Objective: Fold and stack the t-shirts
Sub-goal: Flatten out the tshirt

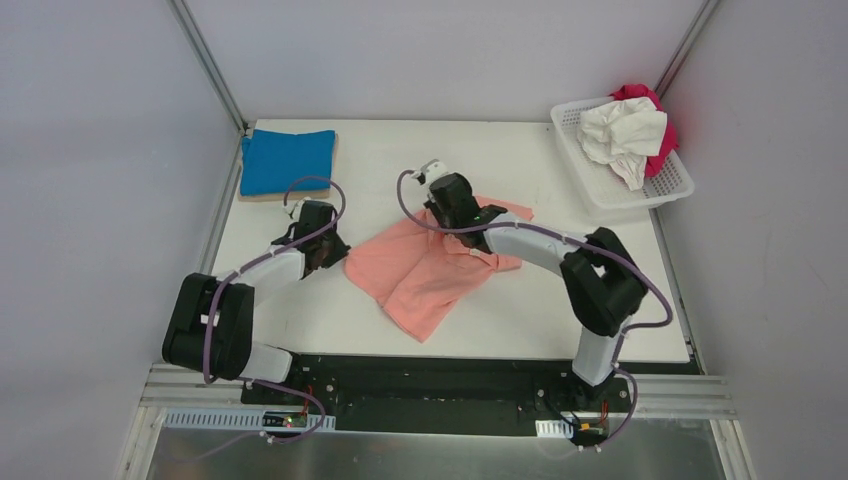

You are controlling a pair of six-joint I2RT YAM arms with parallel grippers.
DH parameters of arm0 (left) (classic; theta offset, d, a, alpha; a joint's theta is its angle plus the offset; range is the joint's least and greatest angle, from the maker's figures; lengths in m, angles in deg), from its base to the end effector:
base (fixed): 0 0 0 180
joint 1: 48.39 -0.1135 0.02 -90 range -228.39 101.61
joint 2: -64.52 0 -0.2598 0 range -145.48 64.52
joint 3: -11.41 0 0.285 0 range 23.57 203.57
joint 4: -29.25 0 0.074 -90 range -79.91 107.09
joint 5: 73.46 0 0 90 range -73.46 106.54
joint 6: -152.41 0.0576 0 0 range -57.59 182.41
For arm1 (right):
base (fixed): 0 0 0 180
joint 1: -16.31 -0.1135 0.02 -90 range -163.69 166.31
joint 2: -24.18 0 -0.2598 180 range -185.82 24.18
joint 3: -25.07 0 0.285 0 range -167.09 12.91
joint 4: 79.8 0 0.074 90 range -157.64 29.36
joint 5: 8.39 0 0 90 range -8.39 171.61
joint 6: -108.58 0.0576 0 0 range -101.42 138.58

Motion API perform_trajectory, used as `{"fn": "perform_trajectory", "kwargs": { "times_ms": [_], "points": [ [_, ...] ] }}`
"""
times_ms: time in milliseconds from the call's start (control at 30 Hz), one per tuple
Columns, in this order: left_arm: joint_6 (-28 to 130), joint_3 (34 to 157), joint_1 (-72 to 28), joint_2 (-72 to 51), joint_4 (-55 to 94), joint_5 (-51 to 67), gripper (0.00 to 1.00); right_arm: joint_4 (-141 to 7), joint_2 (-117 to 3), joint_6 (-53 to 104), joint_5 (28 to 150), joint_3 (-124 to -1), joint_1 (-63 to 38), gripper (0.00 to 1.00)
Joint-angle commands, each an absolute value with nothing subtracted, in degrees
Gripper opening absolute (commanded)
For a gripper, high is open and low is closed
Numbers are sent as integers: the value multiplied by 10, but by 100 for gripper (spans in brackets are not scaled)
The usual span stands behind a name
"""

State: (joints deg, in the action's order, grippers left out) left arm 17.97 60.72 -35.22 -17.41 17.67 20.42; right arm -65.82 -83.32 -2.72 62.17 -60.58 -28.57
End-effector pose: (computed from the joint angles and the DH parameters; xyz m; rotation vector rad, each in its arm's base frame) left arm 0.3104 -0.0686 0.1254 -0.6737 2.2810 -0.4134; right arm 0.3442 0.3157 0.1801 -1.0162 1.9045 -0.1359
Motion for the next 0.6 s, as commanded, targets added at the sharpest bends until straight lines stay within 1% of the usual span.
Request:
{"fn": "perform_trajectory", "kwargs": {
  "times_ms": [0, 133, 267, 400, 567],
  "points": [
    [197, 605, -351, -98, 152, 297, 0, -748, -688, 76, 570, -556, -243, 0],
    [223, 618, -351, -20, 145, 335, 0, -755, -573, 143, 591, -509, -184, 0],
    [257, 648, -351, 62, 143, 364, 0, -756, -481, 176, 639, -496, -112, 0],
    [294, 695, -351, 131, 143, 389, 0, -730, -416, 170, 673, -531, -66, 0],
    [345, 752, -351, 210, 144, 434, 0, -695, -351, 149, 653, -592, -45, 0]
  ]
}}
